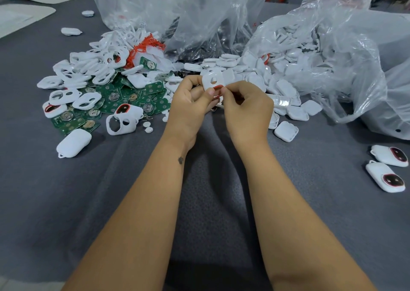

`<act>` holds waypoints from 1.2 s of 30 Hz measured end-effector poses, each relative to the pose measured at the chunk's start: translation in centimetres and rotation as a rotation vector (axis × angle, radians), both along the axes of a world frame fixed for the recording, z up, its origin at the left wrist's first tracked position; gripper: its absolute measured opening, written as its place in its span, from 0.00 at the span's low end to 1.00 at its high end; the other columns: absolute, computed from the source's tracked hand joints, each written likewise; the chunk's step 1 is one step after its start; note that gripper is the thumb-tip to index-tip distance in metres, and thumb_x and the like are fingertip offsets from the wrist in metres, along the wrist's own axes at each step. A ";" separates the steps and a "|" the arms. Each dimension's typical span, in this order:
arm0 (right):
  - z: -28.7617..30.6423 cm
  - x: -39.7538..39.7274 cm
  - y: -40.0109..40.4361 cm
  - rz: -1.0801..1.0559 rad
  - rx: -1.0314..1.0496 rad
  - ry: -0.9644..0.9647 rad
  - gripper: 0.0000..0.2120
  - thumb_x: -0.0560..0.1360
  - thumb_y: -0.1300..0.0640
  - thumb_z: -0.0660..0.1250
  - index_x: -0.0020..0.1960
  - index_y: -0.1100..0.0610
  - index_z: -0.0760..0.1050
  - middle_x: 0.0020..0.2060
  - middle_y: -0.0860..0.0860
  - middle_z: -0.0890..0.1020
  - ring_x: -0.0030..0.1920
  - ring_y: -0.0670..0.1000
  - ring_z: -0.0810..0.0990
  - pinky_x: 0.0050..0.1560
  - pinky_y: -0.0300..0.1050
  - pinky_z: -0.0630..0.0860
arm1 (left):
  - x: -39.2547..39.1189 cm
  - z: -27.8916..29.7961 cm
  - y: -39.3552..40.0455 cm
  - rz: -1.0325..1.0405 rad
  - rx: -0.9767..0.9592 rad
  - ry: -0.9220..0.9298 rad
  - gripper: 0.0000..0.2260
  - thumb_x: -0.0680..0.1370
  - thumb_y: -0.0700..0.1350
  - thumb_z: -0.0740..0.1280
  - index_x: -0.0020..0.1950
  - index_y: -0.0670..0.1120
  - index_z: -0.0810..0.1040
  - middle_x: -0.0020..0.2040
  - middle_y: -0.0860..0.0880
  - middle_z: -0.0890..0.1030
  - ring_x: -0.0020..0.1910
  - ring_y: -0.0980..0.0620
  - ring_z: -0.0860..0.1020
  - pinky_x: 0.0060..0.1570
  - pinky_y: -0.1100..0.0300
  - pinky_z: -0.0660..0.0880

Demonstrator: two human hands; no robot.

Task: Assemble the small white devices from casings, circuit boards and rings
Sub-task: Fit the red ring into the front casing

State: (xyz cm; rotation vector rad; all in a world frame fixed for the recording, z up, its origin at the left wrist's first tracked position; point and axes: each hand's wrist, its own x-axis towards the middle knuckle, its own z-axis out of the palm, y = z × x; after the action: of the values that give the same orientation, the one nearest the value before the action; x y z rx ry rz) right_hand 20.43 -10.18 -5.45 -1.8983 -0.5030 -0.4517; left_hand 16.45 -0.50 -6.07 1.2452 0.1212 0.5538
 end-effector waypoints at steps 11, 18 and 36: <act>0.4 0.5 -0.3 0.275 0.448 0.483 0.10 0.70 0.66 0.75 0.45 0.57 0.76 0.31 0.50 0.77 0.32 0.44 0.77 0.38 0.38 0.75 | 0.3 0.3 0.3 0.016 -0.060 0.060 0.07 0.81 0.33 0.60 0.50 0.44 0.74 0.40 0.50 0.84 0.37 0.57 0.80 0.42 0.63 0.77; -0.1 1.0 -0.3 0.395 0.499 0.607 0.09 0.73 0.67 0.71 0.53 0.68 0.80 0.39 0.55 0.82 0.40 0.50 0.80 0.44 0.39 0.78 | 0.1 0.3 0.2 0.025 -0.026 0.067 0.09 0.81 0.34 0.61 0.57 0.44 0.78 0.48 0.49 0.83 0.46 0.56 0.81 0.45 0.66 0.77; 0.6 1.0 -0.6 0.493 0.620 0.749 0.10 0.80 0.60 0.63 0.46 0.65 0.79 0.36 0.56 0.81 0.31 0.47 0.76 0.31 0.37 0.74 | -0.3 0.7 0.0 0.011 -0.128 0.017 0.11 0.81 0.34 0.61 0.56 0.44 0.80 0.41 0.52 0.85 0.40 0.56 0.79 0.46 0.65 0.79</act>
State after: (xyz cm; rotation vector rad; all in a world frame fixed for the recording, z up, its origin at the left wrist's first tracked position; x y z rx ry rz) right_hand 21.46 -10.79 -4.82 -1.1576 -0.2583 0.3945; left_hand 16.20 -0.50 -5.38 1.1252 0.1755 0.5363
